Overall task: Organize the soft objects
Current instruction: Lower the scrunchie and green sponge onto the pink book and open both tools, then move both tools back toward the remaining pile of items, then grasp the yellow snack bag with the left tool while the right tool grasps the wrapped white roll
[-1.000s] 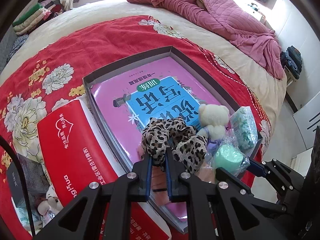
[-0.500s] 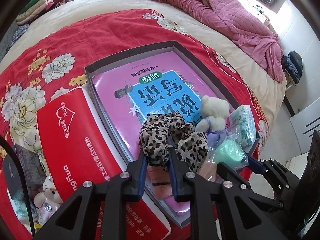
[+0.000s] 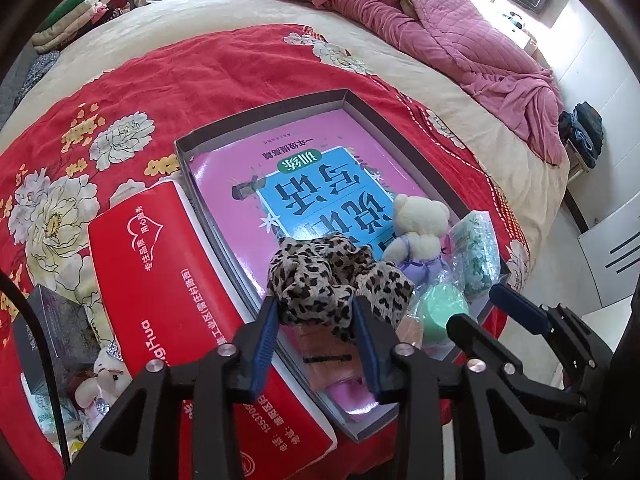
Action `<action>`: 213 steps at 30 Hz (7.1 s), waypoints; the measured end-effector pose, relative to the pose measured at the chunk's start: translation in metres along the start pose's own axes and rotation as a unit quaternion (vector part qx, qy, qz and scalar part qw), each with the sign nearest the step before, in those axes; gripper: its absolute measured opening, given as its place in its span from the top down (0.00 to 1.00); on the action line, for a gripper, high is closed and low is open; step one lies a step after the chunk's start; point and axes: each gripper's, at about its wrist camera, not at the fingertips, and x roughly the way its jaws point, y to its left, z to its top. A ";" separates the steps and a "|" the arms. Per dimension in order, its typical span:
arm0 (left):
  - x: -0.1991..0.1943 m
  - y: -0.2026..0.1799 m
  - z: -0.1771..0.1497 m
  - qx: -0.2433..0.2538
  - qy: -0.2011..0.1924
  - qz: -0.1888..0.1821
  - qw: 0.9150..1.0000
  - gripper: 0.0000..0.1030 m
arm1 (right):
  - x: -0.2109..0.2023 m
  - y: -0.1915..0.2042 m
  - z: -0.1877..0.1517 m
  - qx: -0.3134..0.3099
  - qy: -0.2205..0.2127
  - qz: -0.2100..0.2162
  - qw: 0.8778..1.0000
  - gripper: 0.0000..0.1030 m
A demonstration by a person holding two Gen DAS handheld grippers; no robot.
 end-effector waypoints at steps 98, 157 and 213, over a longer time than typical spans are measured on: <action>-0.193 0.079 -0.112 -0.039 -0.108 0.107 0.988 0.13 | -0.127 0.113 0.016 -0.035 -0.071 -0.029 0.996 0.27; -0.128 0.284 -0.190 -0.234 -0.029 0.131 0.963 0.13 | 0.001 0.317 -0.053 -0.260 0.027 0.094 0.961 0.27; -0.032 0.324 -0.142 -0.335 0.047 -0.006 0.941 0.46 | 0.030 0.296 -0.041 -0.252 0.009 0.099 0.963 0.79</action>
